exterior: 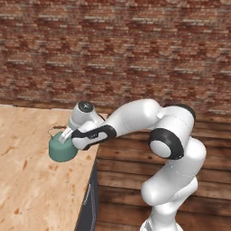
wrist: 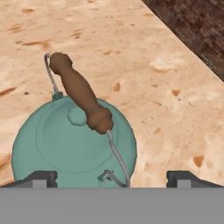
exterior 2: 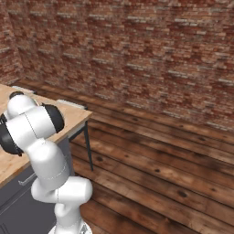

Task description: The kettle is done boiling. Turn off the stove, then wait for 300 timesteps before moving the kettle to the dining table.

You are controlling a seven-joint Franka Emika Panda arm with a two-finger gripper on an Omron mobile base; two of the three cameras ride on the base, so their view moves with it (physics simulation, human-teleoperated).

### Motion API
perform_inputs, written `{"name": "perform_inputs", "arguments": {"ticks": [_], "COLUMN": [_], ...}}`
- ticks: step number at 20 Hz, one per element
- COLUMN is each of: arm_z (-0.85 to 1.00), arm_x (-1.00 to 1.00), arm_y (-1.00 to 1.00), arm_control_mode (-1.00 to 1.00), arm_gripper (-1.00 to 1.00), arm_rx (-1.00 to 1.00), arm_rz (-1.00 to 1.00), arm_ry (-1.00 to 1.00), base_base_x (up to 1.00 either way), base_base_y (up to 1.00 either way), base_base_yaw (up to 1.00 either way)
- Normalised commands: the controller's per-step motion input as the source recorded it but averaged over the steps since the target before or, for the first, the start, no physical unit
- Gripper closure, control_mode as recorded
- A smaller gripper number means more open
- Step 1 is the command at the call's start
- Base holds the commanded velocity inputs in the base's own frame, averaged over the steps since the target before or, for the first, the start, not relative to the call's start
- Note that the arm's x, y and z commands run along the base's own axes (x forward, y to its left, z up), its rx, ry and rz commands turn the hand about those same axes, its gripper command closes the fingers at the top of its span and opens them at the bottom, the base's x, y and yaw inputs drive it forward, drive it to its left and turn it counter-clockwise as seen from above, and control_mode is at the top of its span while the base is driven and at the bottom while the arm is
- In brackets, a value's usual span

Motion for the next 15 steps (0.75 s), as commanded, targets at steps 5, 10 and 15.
{"name": "perform_inputs", "arguments": {"ticks": [5,10,15], "arm_z": [0.4,0.36,0.29], "arm_x": [-0.01,-0.11,-0.29], "arm_y": [-0.05,-0.16,-0.2], "arm_control_mode": [-1.0,-1.0,-1.0], "arm_gripper": [-1.0,-1.0,-1.0], "arm_rx": [0.0,0.0,0.0], "arm_rz": [0.0,0.0,0.0], "arm_ry": [0.0,0.0,0.0], "base_base_x": [0.0,0.0,0.0], "base_base_y": [0.0,0.0,0.0], "base_base_yaw": [0.0,0.0,0.0]}}
